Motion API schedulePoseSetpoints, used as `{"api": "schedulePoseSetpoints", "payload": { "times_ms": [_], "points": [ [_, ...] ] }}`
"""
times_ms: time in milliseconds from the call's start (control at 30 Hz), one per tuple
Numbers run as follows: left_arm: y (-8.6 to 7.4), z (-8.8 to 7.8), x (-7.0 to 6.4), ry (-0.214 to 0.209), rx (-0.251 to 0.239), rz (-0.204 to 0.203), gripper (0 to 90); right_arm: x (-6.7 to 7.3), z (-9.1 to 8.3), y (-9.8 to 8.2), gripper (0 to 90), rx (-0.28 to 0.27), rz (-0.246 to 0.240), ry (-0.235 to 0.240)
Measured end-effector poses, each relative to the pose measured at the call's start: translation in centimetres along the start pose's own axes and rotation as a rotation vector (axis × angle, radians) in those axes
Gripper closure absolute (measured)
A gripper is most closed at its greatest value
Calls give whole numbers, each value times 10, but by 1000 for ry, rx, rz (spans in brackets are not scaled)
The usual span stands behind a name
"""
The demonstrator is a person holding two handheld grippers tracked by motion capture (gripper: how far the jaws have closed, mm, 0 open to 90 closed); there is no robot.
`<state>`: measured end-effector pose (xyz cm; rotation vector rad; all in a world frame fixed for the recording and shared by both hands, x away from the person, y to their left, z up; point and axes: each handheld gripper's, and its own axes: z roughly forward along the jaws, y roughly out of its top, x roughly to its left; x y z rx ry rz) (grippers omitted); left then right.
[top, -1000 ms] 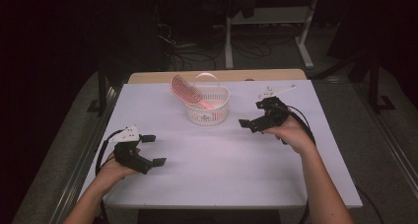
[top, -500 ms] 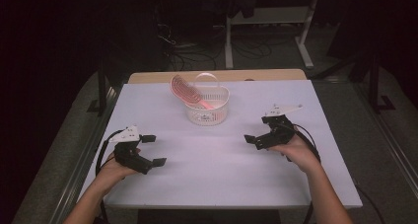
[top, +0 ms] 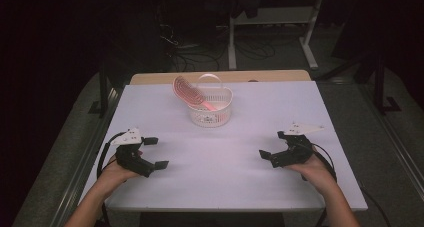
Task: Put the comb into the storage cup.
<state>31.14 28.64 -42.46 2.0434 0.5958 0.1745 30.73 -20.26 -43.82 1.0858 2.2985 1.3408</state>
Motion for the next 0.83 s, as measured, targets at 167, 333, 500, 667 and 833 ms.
{"api": "schedulePoseSetpoints", "payload": {
  "times_ms": [167,333,500,667,833],
  "points": [
    [0,0,0,0,-3,-2,0,3,-4,-11,0,-4,10,-1],
    [-1,-1,0,4,-5,-5,0,7,-5,-19,0,10,4,2],
    [-2,-1,-1,6,2,-1,0,11,-7,-20,0,11,-21,5],
    [-2,-1,-1,6,4,-2,0,12,-6,-20,0,11,-36,10],
    [-4,0,0,6,8,-4,0,12,-6,-19,0,11,-43,11]
  ]
}}
